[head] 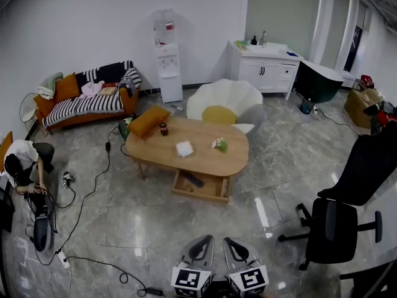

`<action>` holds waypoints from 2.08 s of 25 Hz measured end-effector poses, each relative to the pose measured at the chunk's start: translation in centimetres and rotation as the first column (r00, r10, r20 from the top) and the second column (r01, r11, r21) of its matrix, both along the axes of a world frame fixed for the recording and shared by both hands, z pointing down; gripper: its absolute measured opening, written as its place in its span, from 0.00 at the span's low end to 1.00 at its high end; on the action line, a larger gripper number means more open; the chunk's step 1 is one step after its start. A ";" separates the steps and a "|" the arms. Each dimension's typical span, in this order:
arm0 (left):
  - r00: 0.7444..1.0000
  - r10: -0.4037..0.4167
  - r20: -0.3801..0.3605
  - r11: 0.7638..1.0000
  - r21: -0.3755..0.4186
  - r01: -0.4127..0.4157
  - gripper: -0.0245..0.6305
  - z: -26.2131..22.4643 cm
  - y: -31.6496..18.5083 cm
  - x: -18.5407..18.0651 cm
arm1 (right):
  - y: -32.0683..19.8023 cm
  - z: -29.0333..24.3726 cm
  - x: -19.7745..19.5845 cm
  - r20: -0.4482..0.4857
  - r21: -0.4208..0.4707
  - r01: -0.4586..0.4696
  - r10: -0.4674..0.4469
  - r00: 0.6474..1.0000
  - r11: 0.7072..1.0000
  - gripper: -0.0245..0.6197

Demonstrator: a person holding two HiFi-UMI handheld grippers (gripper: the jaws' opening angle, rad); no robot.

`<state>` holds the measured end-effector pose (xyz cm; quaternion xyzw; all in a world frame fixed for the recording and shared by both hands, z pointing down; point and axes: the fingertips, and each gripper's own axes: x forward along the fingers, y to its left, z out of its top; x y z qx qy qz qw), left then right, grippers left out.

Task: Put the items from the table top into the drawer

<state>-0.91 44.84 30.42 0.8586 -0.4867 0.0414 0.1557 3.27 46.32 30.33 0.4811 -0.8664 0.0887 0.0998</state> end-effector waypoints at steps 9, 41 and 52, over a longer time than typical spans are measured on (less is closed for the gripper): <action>0.998 0.062 0.002 0.998 -0.002 -0.062 0.07 0.9 -3.9 -2.4 | -3.9 0.7 -1.7 -0.010 0.005 -0.081 0.081 0.997 0.997 0.05; 1.000 0.009 0.016 1.000 -0.011 -0.009 0.07 1.5 -12.8 -2.6 | -13.0 0.6 -1.1 0.053 -0.006 -0.067 0.067 0.996 0.998 0.05; 1.000 -0.002 0.016 0.999 -0.037 0.003 0.07 2.3 -20.1 0.5 | -20.4 1.0 2.4 0.029 -0.039 -0.062 0.063 0.998 0.997 0.05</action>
